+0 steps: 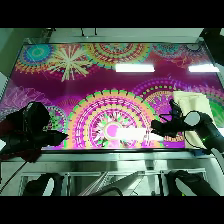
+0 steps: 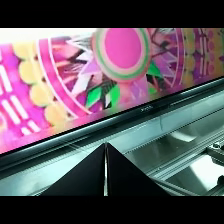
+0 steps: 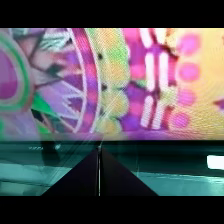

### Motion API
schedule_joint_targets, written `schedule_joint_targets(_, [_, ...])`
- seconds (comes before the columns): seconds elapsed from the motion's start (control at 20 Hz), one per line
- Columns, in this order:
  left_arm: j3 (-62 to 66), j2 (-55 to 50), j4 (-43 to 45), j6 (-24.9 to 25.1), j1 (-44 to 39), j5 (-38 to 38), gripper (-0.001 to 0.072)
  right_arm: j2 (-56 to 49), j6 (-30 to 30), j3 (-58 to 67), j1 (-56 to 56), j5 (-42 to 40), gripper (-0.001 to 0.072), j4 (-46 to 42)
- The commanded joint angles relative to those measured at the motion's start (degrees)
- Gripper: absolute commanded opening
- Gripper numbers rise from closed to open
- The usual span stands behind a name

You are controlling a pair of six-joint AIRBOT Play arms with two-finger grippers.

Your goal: Fold the shirts.

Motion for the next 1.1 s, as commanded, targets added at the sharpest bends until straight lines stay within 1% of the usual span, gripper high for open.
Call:
schedule_joint_targets(0.0, [0.0,0.1,0.0,0.0,0.0,0.0,0.0011,0.0,0.0,0.0,0.0,0.0,0.0022,0.0])
schedule_joint_targets(0.45, [0.0,0.1,0.3,-0.1,0.1,0.7,0.0011,0.0,0.0,0.0,0.0,0.0,0.0022,0.0])
schedule_joint_targets(0.55, [0.4,-0.1,2.9,-0.5,0.2,3.5,0.0011,0.0,0.0,0.0,0.0,0.0,0.0023,0.0])
schedule_joint_targets(0.65, [3.8,-3.1,7.4,-3.1,1.7,5.6,0.0012,0.0,0.0,0.0,0.0,0.0,0.0022,0.0])
schedule_joint_targets(0.75, [9.1,-8.7,7.9,-3.3,6.1,6.0,0.0012,0.0,0.0,0.0,0.0,0.0,0.0022,0.0])
schedule_joint_targets(0.9, [18.2,-19.8,8.0,-3.1,15.8,6.2,0.0012,0.0,0.0,0.0,0.0,0.0,0.0022,0.0])
schedule_joint_targets(1.0, [23.9,-27.0,8.0,-1.9,22.6,6.6,0.0014,0.0,0.0,0.0,0.0,0.0,0.0022,0.0])
schedule_joint_targets(1.05, [26.3,-30.1,8.0,-0.7,25.6,6.7,0.0134,0.0,0.0,0.0,0.0,0.0,0.0022,0.0])
